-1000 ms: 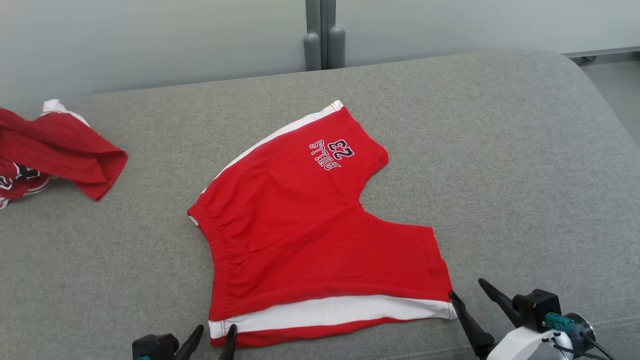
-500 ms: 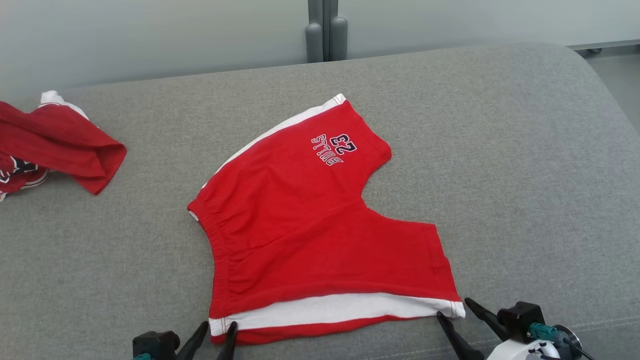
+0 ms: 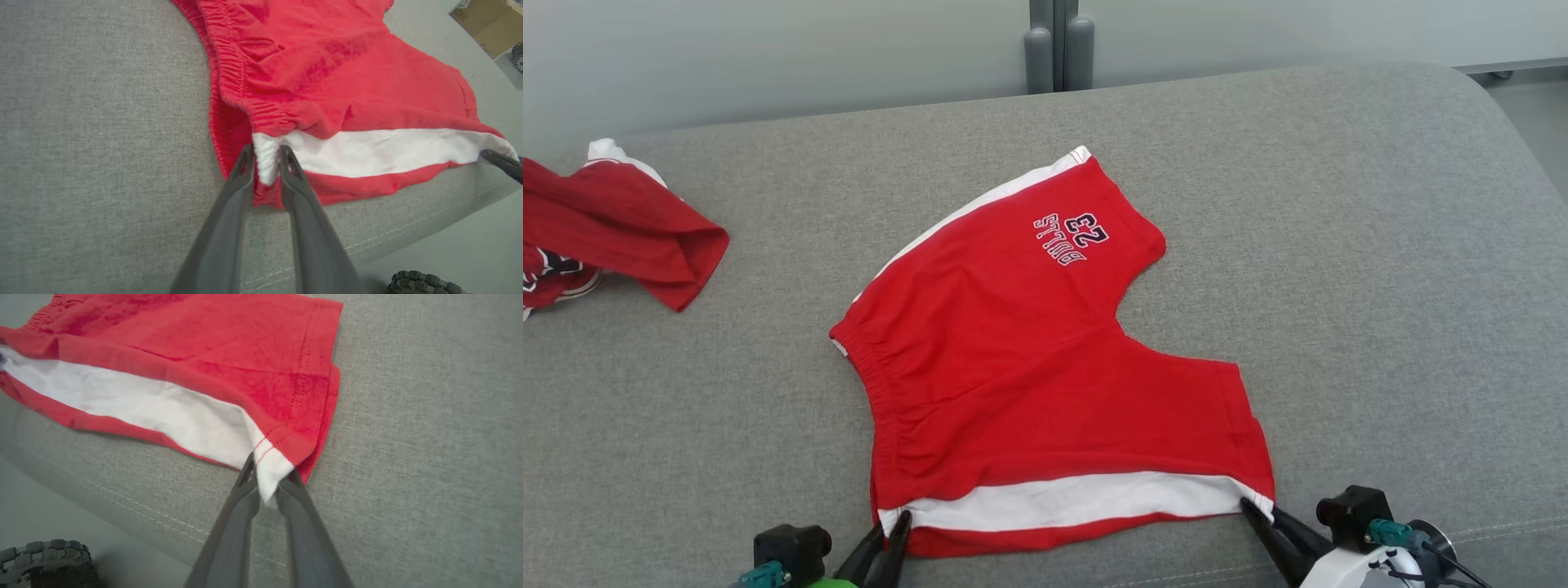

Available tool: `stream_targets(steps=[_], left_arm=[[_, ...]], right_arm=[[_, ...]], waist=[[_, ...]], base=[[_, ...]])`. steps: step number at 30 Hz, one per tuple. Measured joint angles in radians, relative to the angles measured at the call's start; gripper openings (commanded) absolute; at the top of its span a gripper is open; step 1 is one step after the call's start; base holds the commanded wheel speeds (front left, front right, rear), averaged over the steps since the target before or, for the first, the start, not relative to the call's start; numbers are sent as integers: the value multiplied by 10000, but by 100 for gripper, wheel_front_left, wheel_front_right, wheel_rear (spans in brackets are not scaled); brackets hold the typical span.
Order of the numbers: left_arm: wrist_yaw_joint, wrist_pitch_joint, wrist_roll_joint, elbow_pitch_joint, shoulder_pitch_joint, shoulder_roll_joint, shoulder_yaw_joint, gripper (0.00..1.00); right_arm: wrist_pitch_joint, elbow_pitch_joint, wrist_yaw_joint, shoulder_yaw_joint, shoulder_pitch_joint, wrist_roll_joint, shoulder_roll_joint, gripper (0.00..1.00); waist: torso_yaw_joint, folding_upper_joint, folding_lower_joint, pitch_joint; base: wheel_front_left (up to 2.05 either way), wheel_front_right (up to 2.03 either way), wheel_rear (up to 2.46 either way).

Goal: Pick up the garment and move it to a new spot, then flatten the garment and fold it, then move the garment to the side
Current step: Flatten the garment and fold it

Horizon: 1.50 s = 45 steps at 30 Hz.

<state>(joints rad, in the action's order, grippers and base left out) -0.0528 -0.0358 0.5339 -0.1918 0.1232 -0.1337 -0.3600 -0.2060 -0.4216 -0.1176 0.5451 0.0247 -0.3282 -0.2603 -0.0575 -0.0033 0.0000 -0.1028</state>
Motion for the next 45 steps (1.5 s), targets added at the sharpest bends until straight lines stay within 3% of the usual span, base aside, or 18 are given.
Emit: stream_targets(steps=[1, 2, 3, 25, 30, 36, 45], left_arm=[[-4, 0, 0, 10, -29, 4, 0, 16], [-12, 0, 0, 12, -33, 8, -2, 5], [-13, 0, 0, 10, -33, 10, -4, 0], [-219, -566, 715, 825, -283, 232, 468, 0], [-219, -633, 786, 1053, -936, 414, 541, 0], [-161, -627, 901, 1043, -1748, 591, 627, 0], [378, -290, 1425, 360, -3567, 872, 740, 0]], right_arm=[[0, -36, -15, 46, -9, 0, -2, 0], [0, -65, -56, 77, -11, -2, -4, 0], [-2, -73, -56, 90, -12, -8, -4, 0], [-322, 805, -58, -648, -1223, -458, -297, 0], [-274, 888, -67, -706, -1836, -522, -656, 0], [416, 1043, -69, -437, -3016, -535, -1085, 0], [2067, 943, -69, 71, -5392, -1183, -1586, 0]], waist=[[0, 0, 0, -10], [1, 0, 0, -19], [1, 0, 0, -28], [24, 0, 0, 83], [72, 0, 0, -17], [179, 0, 0, -288], [477, 0, 0, -1108]], base=[[0, 0, 0], [0, 0, 0], [0, 0, 0], [0, 0, 0], [0, 0, 0], [0, 0, 0], [0, 0, 0]])
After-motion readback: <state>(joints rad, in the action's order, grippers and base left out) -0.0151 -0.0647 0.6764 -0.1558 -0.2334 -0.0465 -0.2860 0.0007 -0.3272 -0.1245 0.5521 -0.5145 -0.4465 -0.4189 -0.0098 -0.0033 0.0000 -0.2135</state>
